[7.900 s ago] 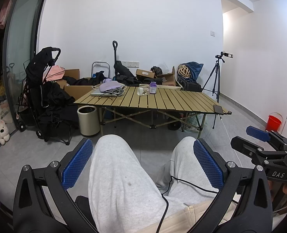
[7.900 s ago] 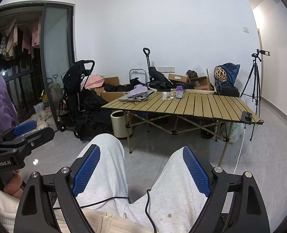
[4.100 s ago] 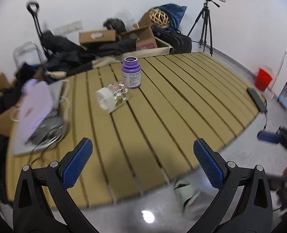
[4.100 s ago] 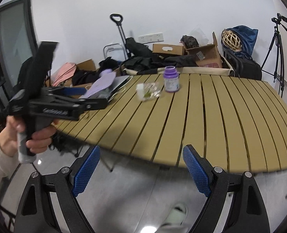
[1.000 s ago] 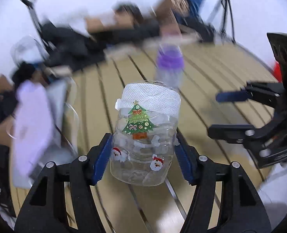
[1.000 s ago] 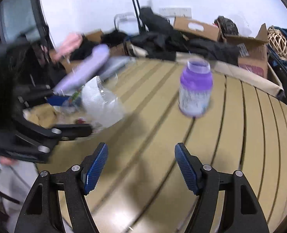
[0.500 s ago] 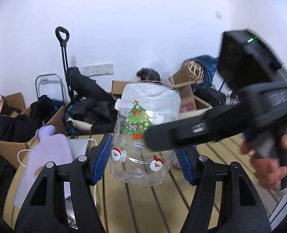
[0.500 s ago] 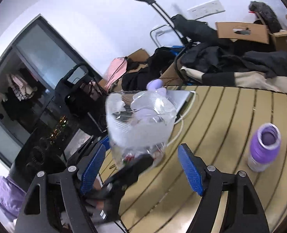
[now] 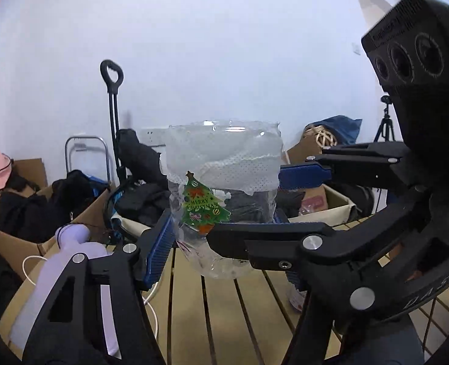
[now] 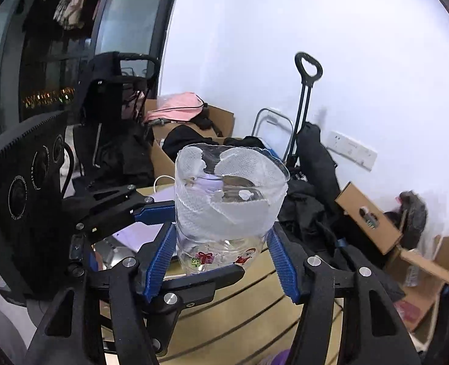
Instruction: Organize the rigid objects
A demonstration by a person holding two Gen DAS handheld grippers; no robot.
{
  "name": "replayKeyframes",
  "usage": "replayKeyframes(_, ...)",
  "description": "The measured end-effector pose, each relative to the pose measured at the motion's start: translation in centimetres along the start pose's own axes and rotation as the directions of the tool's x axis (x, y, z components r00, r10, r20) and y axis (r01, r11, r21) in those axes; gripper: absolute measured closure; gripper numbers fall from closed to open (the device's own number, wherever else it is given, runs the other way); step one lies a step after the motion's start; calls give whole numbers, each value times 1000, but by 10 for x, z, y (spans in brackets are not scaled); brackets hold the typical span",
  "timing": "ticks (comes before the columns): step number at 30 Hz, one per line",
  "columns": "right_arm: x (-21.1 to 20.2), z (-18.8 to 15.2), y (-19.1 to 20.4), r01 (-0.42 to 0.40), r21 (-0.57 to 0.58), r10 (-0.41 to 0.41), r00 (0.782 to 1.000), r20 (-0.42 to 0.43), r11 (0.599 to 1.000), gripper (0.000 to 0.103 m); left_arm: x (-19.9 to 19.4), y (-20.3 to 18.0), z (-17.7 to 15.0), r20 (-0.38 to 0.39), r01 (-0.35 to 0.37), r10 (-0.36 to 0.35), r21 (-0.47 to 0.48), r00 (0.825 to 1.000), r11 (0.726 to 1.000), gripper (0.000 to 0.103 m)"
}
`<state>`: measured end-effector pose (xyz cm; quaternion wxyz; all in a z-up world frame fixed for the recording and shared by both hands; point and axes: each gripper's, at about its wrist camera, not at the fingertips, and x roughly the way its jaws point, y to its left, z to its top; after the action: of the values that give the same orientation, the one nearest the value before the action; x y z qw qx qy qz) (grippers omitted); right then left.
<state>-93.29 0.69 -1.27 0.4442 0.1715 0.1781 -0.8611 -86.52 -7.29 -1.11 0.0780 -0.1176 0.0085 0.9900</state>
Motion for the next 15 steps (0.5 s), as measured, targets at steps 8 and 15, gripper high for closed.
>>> replayKeyframes(8,35,-25,-37,-51,57,54,997,-50,997,36,46,-2,-22,-92,-17,17,-2,996,1000,44)
replayKeyframes(15,57,-57,-48,-58,89,66,994,-89,994,36,63,-7,-51,-127,-13,15,14,992,1000,44)
